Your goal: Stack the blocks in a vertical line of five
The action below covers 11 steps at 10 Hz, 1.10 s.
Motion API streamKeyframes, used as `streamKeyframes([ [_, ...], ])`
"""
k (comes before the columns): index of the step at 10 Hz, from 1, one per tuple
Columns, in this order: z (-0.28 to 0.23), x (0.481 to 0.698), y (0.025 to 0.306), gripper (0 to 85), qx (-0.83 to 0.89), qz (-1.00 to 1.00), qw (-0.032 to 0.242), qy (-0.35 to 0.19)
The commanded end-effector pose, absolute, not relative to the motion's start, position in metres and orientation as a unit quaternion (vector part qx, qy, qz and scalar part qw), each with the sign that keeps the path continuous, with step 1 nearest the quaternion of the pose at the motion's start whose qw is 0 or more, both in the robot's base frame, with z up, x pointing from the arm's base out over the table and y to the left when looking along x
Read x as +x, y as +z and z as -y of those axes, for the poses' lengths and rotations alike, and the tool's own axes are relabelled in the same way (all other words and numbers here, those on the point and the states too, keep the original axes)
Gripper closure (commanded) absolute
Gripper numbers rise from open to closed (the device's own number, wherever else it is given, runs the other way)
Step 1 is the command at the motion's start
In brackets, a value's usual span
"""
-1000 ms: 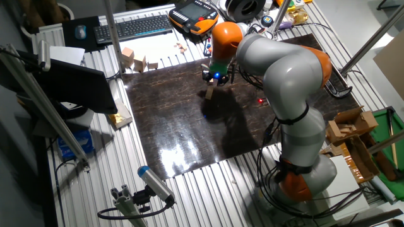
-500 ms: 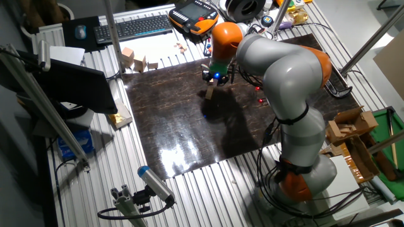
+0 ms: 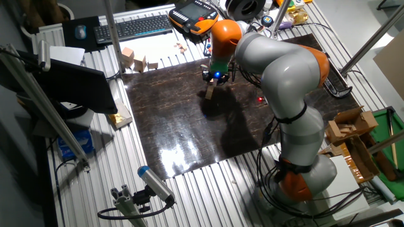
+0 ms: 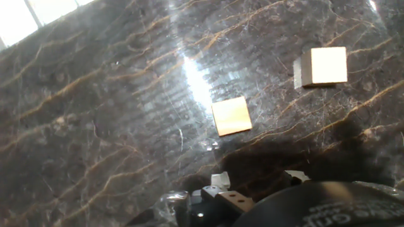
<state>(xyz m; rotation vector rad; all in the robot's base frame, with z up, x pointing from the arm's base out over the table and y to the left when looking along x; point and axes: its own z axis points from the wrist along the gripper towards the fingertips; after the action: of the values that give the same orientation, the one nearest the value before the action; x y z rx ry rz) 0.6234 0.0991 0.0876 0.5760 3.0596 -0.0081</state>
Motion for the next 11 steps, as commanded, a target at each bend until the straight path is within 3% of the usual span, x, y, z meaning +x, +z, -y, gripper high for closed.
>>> streamKeyframes([
  [1,-0.099,0.623,0.088,39.0,0.185,-0.983,0.021,-0.001],
  [11,-0.097,0.657,0.062,34.3,0.204,-0.978,0.034,0.008],
])
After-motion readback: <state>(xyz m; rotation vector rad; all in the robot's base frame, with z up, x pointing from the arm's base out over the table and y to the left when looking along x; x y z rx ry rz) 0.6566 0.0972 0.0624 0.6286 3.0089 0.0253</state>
